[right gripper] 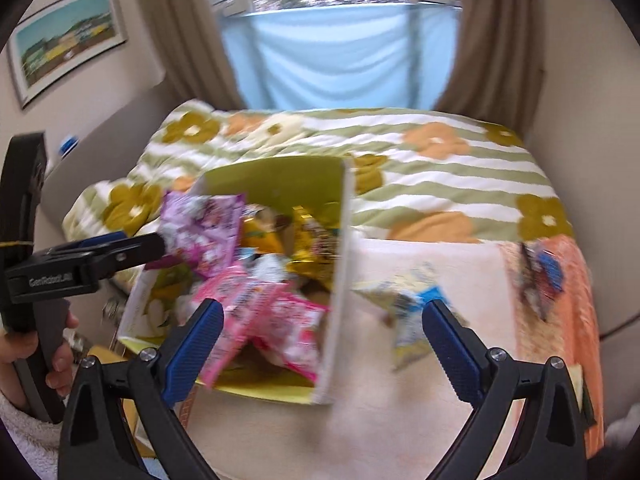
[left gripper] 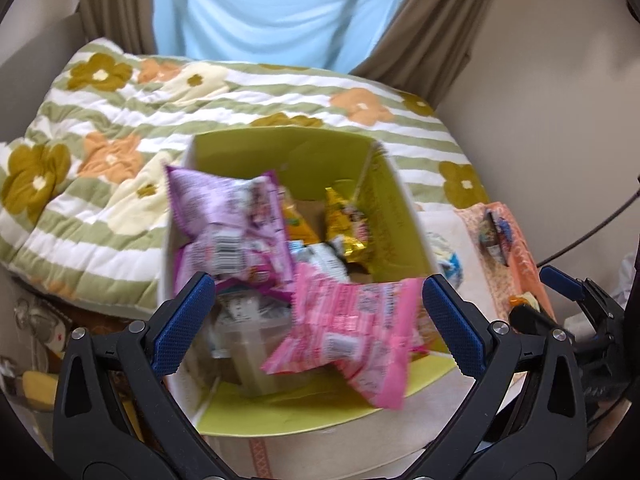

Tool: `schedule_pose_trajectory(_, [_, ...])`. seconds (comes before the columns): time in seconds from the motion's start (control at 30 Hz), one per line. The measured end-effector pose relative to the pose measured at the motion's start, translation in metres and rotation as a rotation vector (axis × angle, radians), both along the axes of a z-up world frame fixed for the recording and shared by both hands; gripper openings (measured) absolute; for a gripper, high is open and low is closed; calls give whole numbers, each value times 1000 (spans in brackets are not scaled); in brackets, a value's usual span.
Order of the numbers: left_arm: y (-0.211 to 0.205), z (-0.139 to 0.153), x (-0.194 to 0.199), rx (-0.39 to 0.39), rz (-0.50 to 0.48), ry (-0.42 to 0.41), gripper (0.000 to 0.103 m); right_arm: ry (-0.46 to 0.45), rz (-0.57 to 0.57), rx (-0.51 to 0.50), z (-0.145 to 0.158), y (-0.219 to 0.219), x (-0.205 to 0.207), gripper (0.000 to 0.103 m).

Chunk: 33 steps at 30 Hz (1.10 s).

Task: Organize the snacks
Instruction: 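Move both grippers back to the remaining snacks on the table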

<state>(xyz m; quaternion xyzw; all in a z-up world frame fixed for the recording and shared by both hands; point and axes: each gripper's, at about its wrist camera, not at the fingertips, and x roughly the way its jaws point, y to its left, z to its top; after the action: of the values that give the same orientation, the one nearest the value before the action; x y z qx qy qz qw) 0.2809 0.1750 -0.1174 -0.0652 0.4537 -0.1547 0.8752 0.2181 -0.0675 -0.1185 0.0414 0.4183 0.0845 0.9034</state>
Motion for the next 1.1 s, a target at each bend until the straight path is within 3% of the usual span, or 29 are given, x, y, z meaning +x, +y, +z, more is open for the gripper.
schedule_pose_trajectory(0.23, [-64, 11, -16, -8, -41, -23, 103, -7, -101, -3, 3, -71, -22, 99])
schedule_pose_trajectory(0.6, [-201, 2, -36, 19, -95, 6, 103, -5, -140, -57, -6, -173, -61, 99])
schedule_pose_trajectory(0.93, [-268, -36, -18, 71, 75, 11, 103, 61, -165, -22, -49, -233, -78, 99])
schedule_pose_trajectory(1.1, [-284, -74, 11, 122, 109, 78, 103, 137, -140, 19, -82, -244, -73, 99])
